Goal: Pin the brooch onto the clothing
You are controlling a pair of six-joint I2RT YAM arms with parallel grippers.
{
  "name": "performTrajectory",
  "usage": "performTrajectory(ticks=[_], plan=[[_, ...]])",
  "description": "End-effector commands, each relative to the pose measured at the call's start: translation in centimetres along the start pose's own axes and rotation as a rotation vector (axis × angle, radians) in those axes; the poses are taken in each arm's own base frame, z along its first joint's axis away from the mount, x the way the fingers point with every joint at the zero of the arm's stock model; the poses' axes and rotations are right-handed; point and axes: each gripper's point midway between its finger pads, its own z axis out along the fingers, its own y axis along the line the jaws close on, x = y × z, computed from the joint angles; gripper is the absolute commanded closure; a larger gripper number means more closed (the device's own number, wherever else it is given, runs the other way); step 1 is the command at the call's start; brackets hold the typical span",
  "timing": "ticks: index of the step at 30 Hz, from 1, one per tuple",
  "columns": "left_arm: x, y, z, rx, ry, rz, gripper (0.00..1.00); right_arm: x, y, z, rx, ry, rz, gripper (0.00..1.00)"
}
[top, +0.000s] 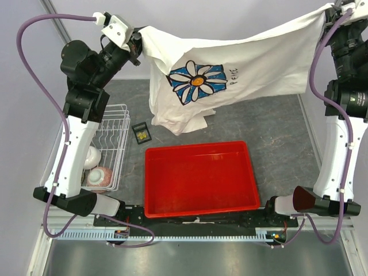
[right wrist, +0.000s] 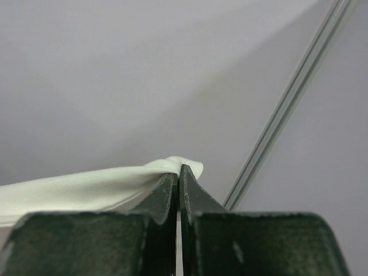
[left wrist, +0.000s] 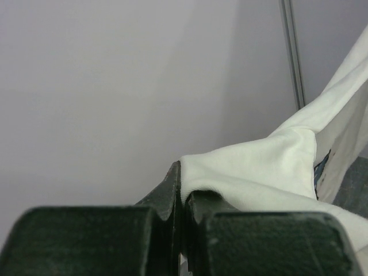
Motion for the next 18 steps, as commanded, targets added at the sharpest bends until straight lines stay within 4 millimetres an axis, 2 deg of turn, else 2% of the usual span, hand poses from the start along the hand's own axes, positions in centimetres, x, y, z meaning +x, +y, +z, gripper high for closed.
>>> performTrajectory(ticks=[1, 4, 7, 9, 10, 11, 12, 13, 14, 15, 16, 17, 18], plan=[[-5.9, 1.1, -1.8, -0.047, -0.143, 0.063, 0.98, -5.4, -1.9, -2.1, 0.094, -0.135, -0.03, 1.0], [-5.4, 1.3, -1.4, -0.061, -0.137, 0.056, 0.98, -3.9, -1.9, -1.6, 0.102, -0.103, -0.025, 1.0], [-3.7, 2.1, -0.1, -0.093, -0.117, 0.056, 0.98, -0.8, -1.7, -0.2, 0.101, -0.053, 0.004, 1.0], [-1.4, 2.4, 1.5, -0.097, -0.086, 0.054, 0.98, 2.0, -1.3, 1.4, 0.089, -0.011, 0.036, 1.0], [-1.8, 2.9, 2.1, -0.112, -0.125, 0.078, 0.98, 3.0, -1.2, 2.1, 0.087, 0.0, 0.048, 1.0], [-1.4, 3.1, 2.8, -0.112, -0.135, 0.087, 0.98, 3.8, -1.0, 2.7, 0.08, 0.004, 0.069, 1.0], [0.4, 3.1, 4.1, -0.106, -0.123, 0.089, 0.98, 5.8, -0.7, 3.9, 0.069, 0.03, 0.089, 1.0], [0.8, 3.4, 4.9, -0.112, -0.136, 0.106, 0.98, 6.9, -0.3, 4.6, 0.05, 0.037, 0.104, 1.0], [0.2, 4.0, 5.6, -0.136, -0.181, 0.123, 0.98, 7.2, 0.0, 5.2, 0.038, 0.031, 0.13, 1.0], [3.5, 4.3, 7.6, -0.14, -0.149, 0.112, 0.98, 9.3, 0.4, 6.7, 0.027, 0.047, 0.143, 1.0], [2.4, 5.5, 8.3, -0.185, -0.186, 0.121, 0.98, 10.0, 0.7, 7.5, 0.026, 0.051, 0.152, 1.0], [2.4, 6.2, 9.1, -0.21, -0.211, 0.118, 0.98, 9.1, 0.8, 8.5, 0.022, 0.024, 0.156, 1.0], [6.9, 6.5, 11.6, -0.216, -0.166, 0.093, 0.98, 11.7, 1.3, 10.0, 0.018, 0.054, 0.197, 1.0]])
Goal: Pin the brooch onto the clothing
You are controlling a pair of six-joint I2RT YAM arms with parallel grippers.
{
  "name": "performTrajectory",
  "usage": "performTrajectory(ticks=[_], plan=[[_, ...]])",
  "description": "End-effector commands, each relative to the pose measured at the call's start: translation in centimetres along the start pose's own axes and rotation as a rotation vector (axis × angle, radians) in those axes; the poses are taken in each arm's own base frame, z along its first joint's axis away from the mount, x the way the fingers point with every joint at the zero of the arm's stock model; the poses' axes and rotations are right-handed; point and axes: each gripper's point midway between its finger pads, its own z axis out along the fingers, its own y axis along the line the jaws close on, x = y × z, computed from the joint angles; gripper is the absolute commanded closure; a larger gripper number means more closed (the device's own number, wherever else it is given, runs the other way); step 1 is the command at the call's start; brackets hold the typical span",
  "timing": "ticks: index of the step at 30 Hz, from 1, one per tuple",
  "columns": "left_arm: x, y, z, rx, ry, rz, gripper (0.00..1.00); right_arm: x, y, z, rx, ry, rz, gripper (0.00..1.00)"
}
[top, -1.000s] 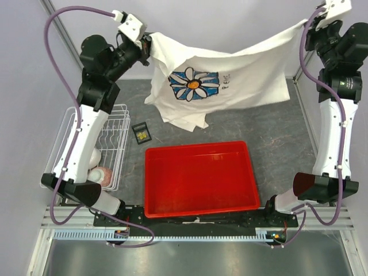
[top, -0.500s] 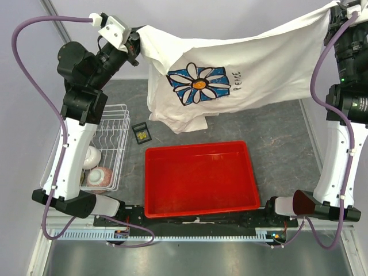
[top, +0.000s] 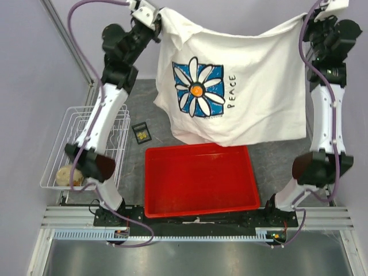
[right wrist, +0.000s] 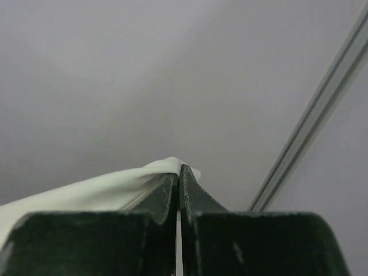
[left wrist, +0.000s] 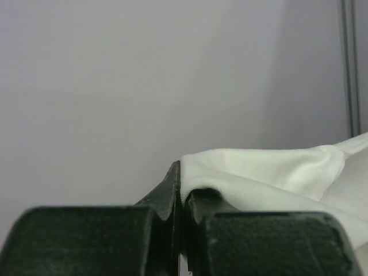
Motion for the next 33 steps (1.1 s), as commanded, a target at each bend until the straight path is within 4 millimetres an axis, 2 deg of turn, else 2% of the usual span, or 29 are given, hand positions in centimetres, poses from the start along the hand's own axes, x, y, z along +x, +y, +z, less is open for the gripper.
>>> performTrajectory(ticks=[1, 2, 3, 4, 5, 6, 7, 8, 9, 10, 11, 12, 14, 15, 16, 17, 18, 19, 20, 21, 22, 23, 24, 25, 27, 28, 30, 32, 33], plan=[[-1.5, 5.6, 4.7, -0.206, -0.193, 0.078, 0.98, 0.9, 0.5, 4.5, -0.004, -0.061, 0.105, 1.0], [-1.6, 6.4, 5.5, -0.236, -0.242, 0.083, 0.98, -1.4, 0.2, 5.1, -0.004, -0.128, 0.113, 1.0], [-2.4, 7.4, 6.3, -0.27, -0.313, 0.076, 0.98, 0.6, 0.4, 6.8, -0.01, -0.115, 0.138, 1.0], [-2.6, 8.0, 6.6, -0.299, -0.337, 0.091, 0.98, -3.0, 0.0, 6.9, 0.001, -0.204, 0.153, 1.0], [-3.7, 7.7, 6.7, -0.288, -0.375, 0.126, 0.98, -3.9, -0.5, 7.3, 0.025, -0.238, 0.163, 1.0], [-4.9, 7.3, 6.6, -0.27, -0.414, 0.157, 0.98, -3.3, -0.8, 8.3, 0.039, -0.25, 0.189, 1.0], [-7.3, 6.9, 5.8, -0.243, -0.464, 0.178, 0.98, -4.8, -1.3, 8.2, 0.061, -0.295, 0.206, 1.0], [-8.2, 6.9, 5.3, -0.242, -0.49, 0.19, 0.98, -8.3, -2.2, 7.4, 0.087, -0.395, 0.206, 1.0], [-9.0, 6.7, 4.7, -0.244, -0.534, 0.217, 0.98, -10.1, -2.9, 6.7, 0.115, -0.445, 0.218, 1.0], [-11.3, 6.7, 3.6, -0.229, -0.575, 0.255, 0.98, -10.6, -2.8, 6.4, 0.109, -0.468, 0.235, 1.0], [-12.2, 6.7, 3.2, -0.225, -0.595, 0.276, 0.98, -14.1, -2.8, 4.4, 0.101, -0.562, 0.225, 1.0], [-13.1, 7.2, 2.5, -0.228, -0.619, 0.311, 0.98, -14.7, -2.3, 3.8, 0.074, -0.586, 0.225, 1.0], [-12.6, 7.4, 2.5, -0.209, -0.611, 0.339, 0.98, -14.0, -0.7, 3.6, 0.017, -0.569, 0.204, 1.0], [-10.9, 8.1, 2.8, -0.201, -0.571, 0.319, 0.98, -13.0, 0.3, 3.9, -0.019, -0.536, 0.195, 1.0], [-9.5, 8.2, 3.1, -0.187, -0.538, 0.298, 0.98, -9.2, 1.1, 5.0, -0.035, -0.452, 0.192, 1.0], [-9.2, 8.1, 3.0, -0.168, -0.521, 0.29, 0.98, -8.4, 1.5, 4.8, -0.049, -0.426, 0.175, 1.0], [-4.4, 7.3, 3.9, -0.114, -0.428, 0.257, 0.98, -6.5, 1.9, 5.0, -0.059, -0.383, 0.165, 1.0], [-3.0, 6.8, 3.8, -0.099, -0.413, 0.254, 0.98, -1.7, 2.9, 5.6, -0.078, -0.288, 0.158, 1.0], [-2.6, 6.2, 3.3, -0.076, -0.395, 0.251, 0.98, -0.6, 3.3, 5.1, -0.093, -0.26, 0.119, 1.0], [2.5, 4.5, 3.3, -0.011, -0.304, 0.22, 0.98, 1.3, 3.5, 5.0, -0.094, -0.22, 0.078, 1.0], [4.1, 3.8, 2.9, 0.01, -0.277, 0.211, 0.98, 5.8, 4.3, 4.6, -0.122, -0.128, 0.075, 1.0], [5.5, 3.1, 2.4, 0.028, -0.245, 0.195, 0.98, 7.0, 4.6, 4.0, -0.144, -0.103, 0.022, 1.0], [8.9, 1.3, 1.3, 0.088, -0.176, 0.16, 0.98, 8.5, 5.0, 3.5, -0.166, -0.069, 0.006, 1.0], [10.1, 0.4, 0.5, 0.118, -0.149, 0.156, 0.97, 12.4, 5.6, 2.5, -0.188, 0.014, 0.011, 1.0], [14.1, -2.3, -1.9, 0.186, -0.056, 0.123, 0.97, 14.6, 7.0, 0.8, -0.278, 0.055, -0.061, 1.0], [15.4, -3.2, -2.9, 0.218, -0.022, 0.113, 0.97, 17.8, 7.6, -0.4, -0.3, 0.133, -0.058, 1.0], [19.0, -5.4, -5.5, 0.274, 0.064, 0.08, 0.96, 19.5, 8.4, -1.8, -0.356, 0.178, -0.108, 1.0], [19.9, -6.3, -6.9, 0.302, 0.106, 0.061, 0.96, 21.9, 8.8, -3.3, -0.38, 0.24, -0.105, 1.0], [21.5, -7.4, -8.0, 0.334, 0.158, 0.042, 0.96, 22.8, 9.0, -3.7, -0.395, 0.26, -0.112, 1.0]])
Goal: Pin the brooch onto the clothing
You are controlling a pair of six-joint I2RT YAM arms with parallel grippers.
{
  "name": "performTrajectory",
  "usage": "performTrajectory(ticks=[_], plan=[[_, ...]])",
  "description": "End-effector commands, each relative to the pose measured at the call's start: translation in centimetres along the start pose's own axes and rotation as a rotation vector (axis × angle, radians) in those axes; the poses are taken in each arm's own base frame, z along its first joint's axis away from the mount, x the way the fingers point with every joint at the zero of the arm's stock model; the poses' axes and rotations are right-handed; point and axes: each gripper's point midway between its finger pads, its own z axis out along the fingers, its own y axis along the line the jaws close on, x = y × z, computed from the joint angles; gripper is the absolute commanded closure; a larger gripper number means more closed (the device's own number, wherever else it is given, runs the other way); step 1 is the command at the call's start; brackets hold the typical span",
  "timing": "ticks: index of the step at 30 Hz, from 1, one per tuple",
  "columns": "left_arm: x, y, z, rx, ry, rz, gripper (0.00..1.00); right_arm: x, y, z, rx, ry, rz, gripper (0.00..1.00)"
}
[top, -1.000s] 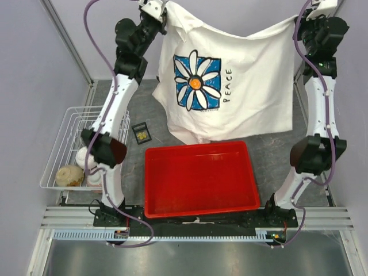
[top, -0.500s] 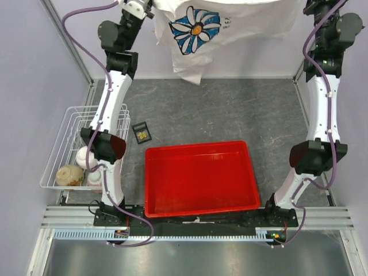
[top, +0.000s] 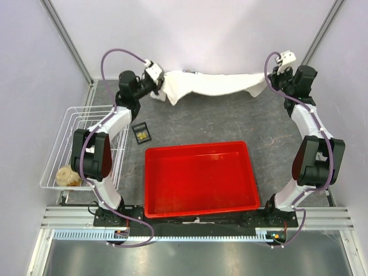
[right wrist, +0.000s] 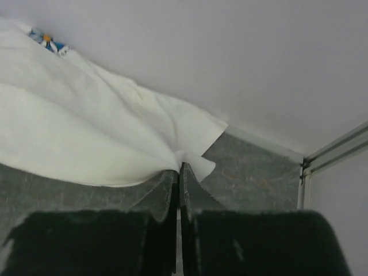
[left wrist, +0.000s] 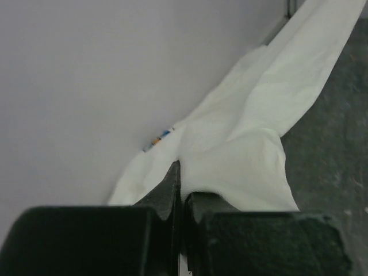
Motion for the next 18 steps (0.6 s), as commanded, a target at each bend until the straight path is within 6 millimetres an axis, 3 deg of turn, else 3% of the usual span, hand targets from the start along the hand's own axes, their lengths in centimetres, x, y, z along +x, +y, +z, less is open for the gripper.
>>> performTrajectory(ticks=[1, 4, 7, 10, 11, 13, 15, 16, 18], plan=[[-3.2, -2.0, -2.7, 0.086, -0.036, 0.106, 0.96, -1.1, 0.8, -1.8, -0.073, -0.026, -0.171, 1.0], [-1.0, -3.2, -3.2, 0.122, 0.035, 0.055, 0.96, 1.3, 0.7, -1.4, -0.089, 0.046, -0.166, 1.0], [-0.2, -4.2, -3.7, 0.17, 0.078, 0.022, 0.97, 1.9, 0.0, -1.6, -0.094, 0.087, -0.173, 1.0], [-1.2, -5.1, -4.5, 0.219, 0.098, 0.006, 0.98, 1.6, -0.9, -2.8, -0.106, 0.124, -0.173, 1.0], [-2.5, -5.0, -4.7, 0.228, 0.088, 0.021, 0.98, 1.4, -1.2, -3.2, -0.108, 0.127, -0.188, 1.0], [-2.8, -6.1, -5.6, 0.275, 0.125, -0.027, 0.98, 0.7, -2.2, -4.8, -0.107, 0.135, -0.189, 1.0], [-4.6, -6.7, -6.3, 0.33, 0.113, -0.016, 0.98, 0.7, -3.3, -6.5, -0.101, 0.156, -0.177, 1.0], [-4.1, -7.9, -7.2, 0.373, 0.158, -0.066, 0.98, -0.2, -3.2, -7.5, -0.116, 0.139, -0.183, 1.0], [-5.3, -9.0, -8.1, 0.425, 0.151, -0.068, 0.98, 0.8, -3.1, -9.3, -0.138, 0.176, -0.197, 1.0]])
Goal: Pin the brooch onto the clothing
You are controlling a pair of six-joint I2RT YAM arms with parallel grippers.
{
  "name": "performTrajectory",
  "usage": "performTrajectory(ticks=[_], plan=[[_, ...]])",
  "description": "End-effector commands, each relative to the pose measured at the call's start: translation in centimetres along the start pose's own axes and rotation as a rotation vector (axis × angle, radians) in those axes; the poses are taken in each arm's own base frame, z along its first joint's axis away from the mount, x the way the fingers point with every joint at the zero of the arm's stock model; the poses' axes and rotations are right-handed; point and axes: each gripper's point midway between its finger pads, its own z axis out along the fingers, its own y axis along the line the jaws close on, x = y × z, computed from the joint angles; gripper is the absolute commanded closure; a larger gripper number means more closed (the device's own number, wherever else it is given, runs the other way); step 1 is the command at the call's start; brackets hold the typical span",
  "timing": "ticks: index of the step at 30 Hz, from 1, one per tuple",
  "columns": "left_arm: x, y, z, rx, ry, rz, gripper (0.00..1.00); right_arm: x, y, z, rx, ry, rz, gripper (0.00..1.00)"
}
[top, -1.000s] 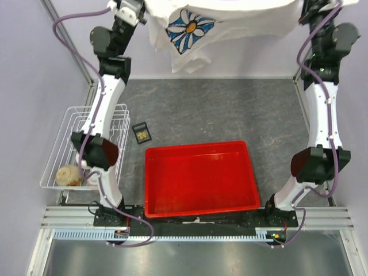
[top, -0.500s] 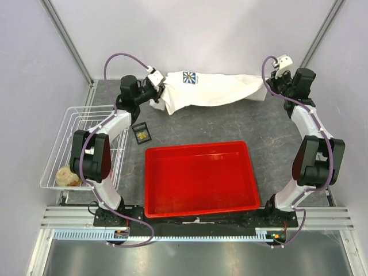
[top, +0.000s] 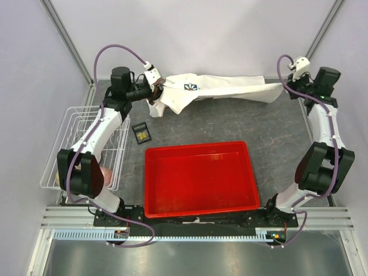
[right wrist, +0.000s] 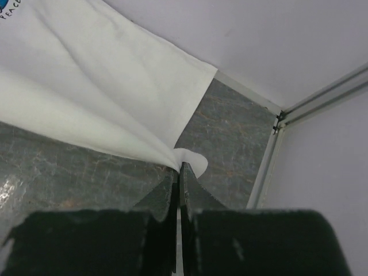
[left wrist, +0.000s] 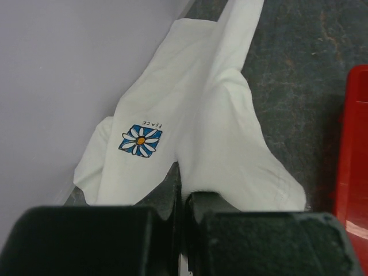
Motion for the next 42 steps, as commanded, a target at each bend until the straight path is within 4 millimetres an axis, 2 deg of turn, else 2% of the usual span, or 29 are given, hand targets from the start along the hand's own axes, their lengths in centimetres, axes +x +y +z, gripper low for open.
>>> performTrajectory(ticks=[1, 2, 3, 4, 5, 6, 7, 9, 12, 20, 23, 25, 28, 29, 30, 31, 32, 33, 34, 35, 36, 37, 40, 42], plan=[[-4.1, -3.8, -3.0, 0.154, -0.02, 0.029, 0.98, -3.3, 0.1, -5.9, -0.033, -0.044, -0.121, 1.0], [-3.7, -4.7, -3.4, 0.172, -0.001, -0.007, 0.98, -3.1, 0.7, -6.4, -0.052, -0.04, -0.134, 1.0], [-3.8, -5.2, -3.6, 0.188, 0.003, -0.019, 0.98, -1.5, 1.5, -7.2, -0.081, -0.002, -0.156, 1.0], [-4.3, -5.8, -4.2, 0.197, 0.0, -0.013, 0.98, -1.8, 2.0, -8.1, -0.086, -0.002, -0.185, 1.0], [-3.9, -6.8, -4.5, 0.223, 0.012, -0.034, 0.98, -1.3, 2.5, -8.6, -0.099, 0.009, -0.2, 1.0], [-4.0, -7.3, -4.8, 0.232, 0.013, -0.046, 0.98, 0.0, 3.5, -9.2, -0.127, 0.044, -0.187, 1.0], [-4.5, -7.9, -5.3, 0.241, 0.01, -0.046, 0.98, 0.0, 3.6, -10.0, -0.129, 0.048, -0.243, 1.0], [-3.9, -9.6, -5.8, 0.274, 0.029, -0.081, 0.98, 1.2, 4.1, -11.1, -0.141, 0.087, -0.23, 1.0], [-3.6, -11.6, -6.5, 0.301, 0.046, -0.106, 0.98, 1.8, 3.7, -12.8, -0.136, 0.109, -0.23, 1.0], [-2.3, -15.2, -7.7, 0.355, 0.083, -0.13, 0.98, 4.6, 5.5, -16.2, -0.222, 0.189, -0.313, 1.0], [-1.9, -17.1, -8.2, 0.399, 0.095, -0.121, 0.98, 6.5, 6.7, -17.4, -0.266, 0.239, -0.323, 1.0], [-1.6, -18.2, -8.7, 0.424, 0.097, -0.115, 0.98, 8.5, 8.0, -18.3, -0.326, 0.278, -0.359, 1.0], [-0.2, -21.9, -9.6, 0.519, 0.13, -0.097, 0.98, 11.5, 10.1, -19.9, -0.428, 0.344, -0.421, 1.0], [1.3, -24.3, -10.0, 0.583, 0.167, -0.071, 0.98, 12.2, 10.6, -20.3, -0.447, 0.362, -0.426, 1.0], [1.9, -25.6, -10.4, 0.613, 0.185, -0.049, 0.98, 13.8, 11.7, -21.0, -0.49, 0.407, -0.405, 1.0], [2.4, -26.8, -10.9, 0.637, 0.194, -0.013, 0.97, 14.4, 12.1, -21.3, -0.526, 0.415, -0.455, 1.0], [4.2, -29.0, -11.4, 0.691, 0.235, 0.028, 0.91, 15.1, 12.7, -21.7, -0.557, 0.436, -0.469, 0.93], [5.1, -30.1, -12.2, 0.726, 0.268, 0.028, 0.86, 16.2, 13.7, -22.4, -0.599, 0.468, -0.466, 0.55], [5.7, -30.8, -12.8, 0.747, 0.287, 0.023, 0.71, 16.4, 13.9, -22.7, -0.604, 0.477, -0.488, 0.36], [6.5, -31.3, -13.4, 0.771, 0.308, 0.026, 0.38, 16.5, 14.0, -22.9, -0.607, 0.486, -0.497, 0.24], [7.2, -32.0, -14.6, 0.808, 0.353, -0.003, 0.16, 16.5, 14.0, -23.0, -0.605, 0.49, -0.503, 0.13], [7.5, -32.2, -15.2, 0.829, 0.37, 0.003, 0.02, 16.3, 13.9, -23.1, -0.594, 0.49, -0.515, 0.06], [7.4, -31.3, -15.3, 0.802, 0.381, 0.008, 0.01, 15.1, 13.5, -22.8, -0.574, 0.46, -0.506, 0.02], [6.7, -29.6, -14.8, 0.728, 0.347, -0.027, 0.01, 14.0, 13.0, -22.6, -0.556, 0.438, -0.478, 0.02]])
